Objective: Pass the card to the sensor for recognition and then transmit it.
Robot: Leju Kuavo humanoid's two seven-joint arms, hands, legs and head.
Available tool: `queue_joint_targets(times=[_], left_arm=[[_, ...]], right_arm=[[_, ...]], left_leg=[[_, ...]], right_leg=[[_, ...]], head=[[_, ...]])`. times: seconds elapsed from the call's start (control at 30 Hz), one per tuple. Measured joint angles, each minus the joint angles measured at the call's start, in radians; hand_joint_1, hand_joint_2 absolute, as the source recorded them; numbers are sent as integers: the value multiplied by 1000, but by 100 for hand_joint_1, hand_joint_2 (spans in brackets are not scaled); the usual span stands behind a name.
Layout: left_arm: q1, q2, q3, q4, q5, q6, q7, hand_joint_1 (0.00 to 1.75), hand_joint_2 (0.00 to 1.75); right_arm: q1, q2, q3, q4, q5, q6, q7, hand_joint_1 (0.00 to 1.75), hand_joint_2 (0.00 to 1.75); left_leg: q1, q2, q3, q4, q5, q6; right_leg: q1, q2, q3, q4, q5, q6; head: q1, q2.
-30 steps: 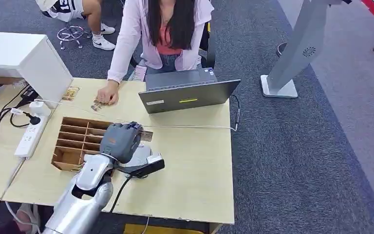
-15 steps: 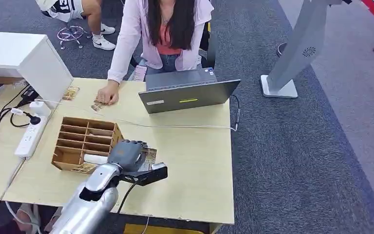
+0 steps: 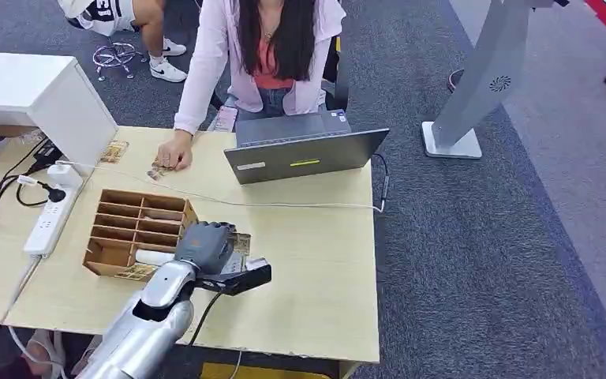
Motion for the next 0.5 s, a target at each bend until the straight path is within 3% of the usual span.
queue_joint_targets(times=[0.1, 0.2, 0.33, 0.5], left_arm=[[4, 5, 14, -58, -55, 127, 1, 175, 175], [7, 10, 41, -102, -94, 189, -13, 175, 175], [5, 33, 97, -172, -155, 385, -45, 175, 175], [-37, 73, 192, -216, -225, 398, -33, 175, 175]], right_arm=[[0, 0, 0, 0, 5, 1, 0, 0, 175], [0, 0, 0, 0, 8, 1, 0, 0, 175], [0, 0, 5, 0, 11, 7, -2, 0, 175], [0, 0, 20, 0, 14, 16, -2, 0, 175]], left_leg=[[0, -1, -1, 0, 0, 0], [0, -1, -1, 0, 0, 0], [0, -1, -1, 0, 0, 0], [1, -1, -2, 0, 1, 0]], right_leg=[[0, -1, 0, 0, 0, 0], [0, -1, 0, 0, 0, 0], [0, -1, -1, 0, 0, 0], [1, -1, -1, 1, 0, 0]], head=[[0, 0], [0, 0], [0, 0], [0, 0]])
